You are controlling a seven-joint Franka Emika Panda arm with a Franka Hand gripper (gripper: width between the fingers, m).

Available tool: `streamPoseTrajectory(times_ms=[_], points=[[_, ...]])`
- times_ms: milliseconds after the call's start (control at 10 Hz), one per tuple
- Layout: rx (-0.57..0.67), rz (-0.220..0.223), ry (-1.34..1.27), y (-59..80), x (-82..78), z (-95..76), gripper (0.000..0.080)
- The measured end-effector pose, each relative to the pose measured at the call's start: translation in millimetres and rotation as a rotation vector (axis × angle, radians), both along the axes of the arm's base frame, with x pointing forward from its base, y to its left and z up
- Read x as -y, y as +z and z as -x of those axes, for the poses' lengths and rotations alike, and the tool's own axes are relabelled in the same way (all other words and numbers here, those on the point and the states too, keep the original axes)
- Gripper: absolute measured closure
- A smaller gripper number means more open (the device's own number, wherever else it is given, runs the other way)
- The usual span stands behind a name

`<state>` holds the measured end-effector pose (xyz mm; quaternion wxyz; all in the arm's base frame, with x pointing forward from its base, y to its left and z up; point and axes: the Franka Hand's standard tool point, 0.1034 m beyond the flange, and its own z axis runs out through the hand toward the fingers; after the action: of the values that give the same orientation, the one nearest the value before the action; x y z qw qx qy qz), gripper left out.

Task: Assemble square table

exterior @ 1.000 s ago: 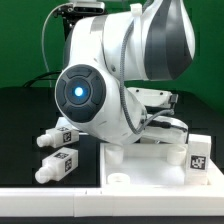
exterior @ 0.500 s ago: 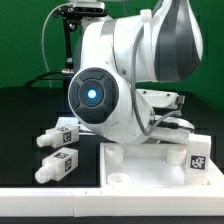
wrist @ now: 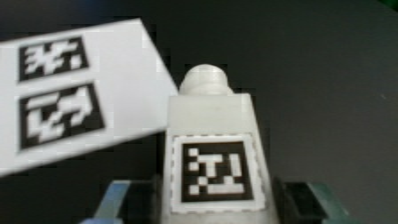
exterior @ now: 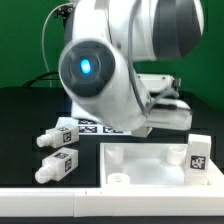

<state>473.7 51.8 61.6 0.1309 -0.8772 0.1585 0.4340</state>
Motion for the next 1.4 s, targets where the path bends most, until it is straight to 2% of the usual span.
streamPoseTrajectory(times_ms=[100,200,300,500,700,800,900,1000,1200,1400], points=[[0.054,0.014,-0.004,19.1,2.0,-10.1,0.0516],[0.139,0.042,-0.016,24.7,0.2,-21.1,0.0516],[0.218,0.074,-0.028,19.5,-0.2,-22.3,0.0516],[0.308,0.098,-0.037,25.0,1.0,-27.4,0.0515],[0.448,0.082,-0.005,59.5,17.9,-71.7,0.0515],[0.515,0.120,0.003,74.3,16.7,-90.2,0.0515],[0.578,0.146,-0.005,79.7,5.0,-90.8,0.0515],[0.625,0.161,-0.012,75.3,6.6,-88.7,0.0515],[0.739,0.201,-0.028,73.1,8.2,-96.4,0.0515],[0.919,0.250,-0.013,67.3,19.9,-128.6,0.0515]])
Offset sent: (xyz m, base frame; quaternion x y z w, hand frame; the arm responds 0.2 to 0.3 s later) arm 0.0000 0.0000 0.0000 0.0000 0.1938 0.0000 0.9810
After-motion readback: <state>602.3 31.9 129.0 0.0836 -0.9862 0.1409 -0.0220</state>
